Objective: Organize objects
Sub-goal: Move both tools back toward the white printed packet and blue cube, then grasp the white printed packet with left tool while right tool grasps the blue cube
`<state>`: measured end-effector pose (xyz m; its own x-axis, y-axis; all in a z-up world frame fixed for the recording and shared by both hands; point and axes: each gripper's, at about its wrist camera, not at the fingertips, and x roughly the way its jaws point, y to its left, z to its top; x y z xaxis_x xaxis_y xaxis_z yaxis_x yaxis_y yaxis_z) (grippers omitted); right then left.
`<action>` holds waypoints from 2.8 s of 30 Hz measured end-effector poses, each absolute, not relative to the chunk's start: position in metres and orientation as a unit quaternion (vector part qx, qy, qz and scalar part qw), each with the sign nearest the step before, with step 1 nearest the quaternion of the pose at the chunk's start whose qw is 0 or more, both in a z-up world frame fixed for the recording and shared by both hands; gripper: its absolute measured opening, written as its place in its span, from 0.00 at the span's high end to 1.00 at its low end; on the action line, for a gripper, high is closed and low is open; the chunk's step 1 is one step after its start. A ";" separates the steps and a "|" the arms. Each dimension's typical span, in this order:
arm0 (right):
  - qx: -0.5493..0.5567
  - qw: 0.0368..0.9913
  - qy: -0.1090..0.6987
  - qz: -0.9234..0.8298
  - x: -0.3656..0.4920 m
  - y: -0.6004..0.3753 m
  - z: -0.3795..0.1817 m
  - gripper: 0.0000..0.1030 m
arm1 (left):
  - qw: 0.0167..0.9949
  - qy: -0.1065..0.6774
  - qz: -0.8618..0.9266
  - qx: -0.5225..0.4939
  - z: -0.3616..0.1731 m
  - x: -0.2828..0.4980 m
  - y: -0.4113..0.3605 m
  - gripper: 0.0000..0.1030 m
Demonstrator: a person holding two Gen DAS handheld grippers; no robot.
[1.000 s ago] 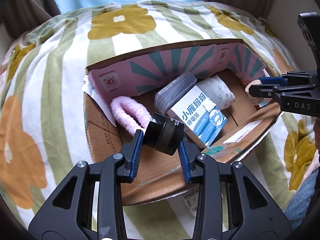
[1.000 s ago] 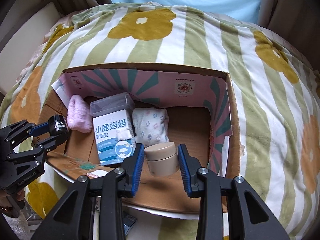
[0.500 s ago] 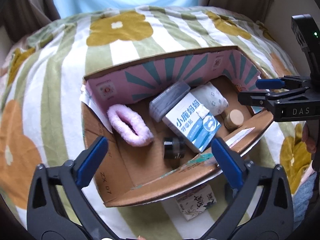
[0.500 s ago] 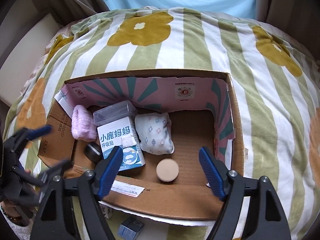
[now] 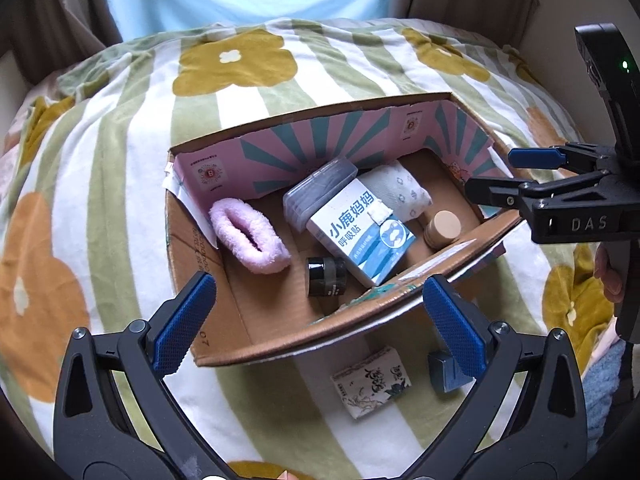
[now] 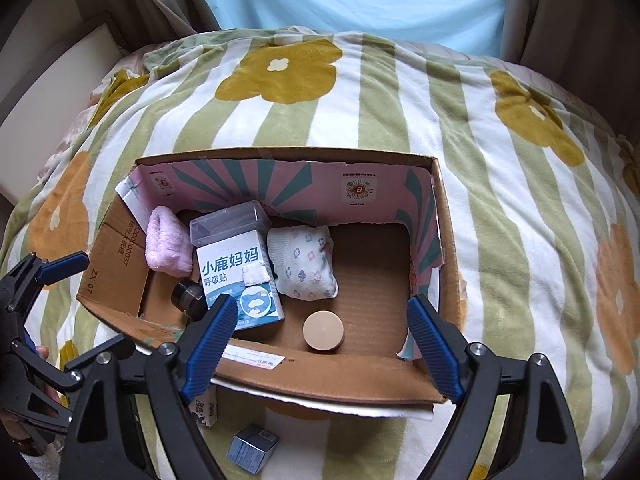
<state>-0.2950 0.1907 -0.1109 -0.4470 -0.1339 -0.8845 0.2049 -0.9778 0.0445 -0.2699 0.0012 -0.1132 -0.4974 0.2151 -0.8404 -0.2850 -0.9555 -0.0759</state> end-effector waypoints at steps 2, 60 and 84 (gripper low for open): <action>0.511 0.102 0.041 -0.853 -0.288 0.187 -0.107 0.18 | 0.145 0.033 0.866 -0.478 -0.106 -0.266 0.000 0.00; 0.360 0.274 0.197 -0.870 -0.125 0.142 -0.244 0.19 | 0.039 -0.003 0.893 -0.448 -0.235 -0.176 0.042 0.02; 0.388 0.252 0.146 -0.875 -0.139 0.148 -0.246 0.56 | 0.037 0.008 0.896 -0.442 -0.240 -0.169 0.047 0.39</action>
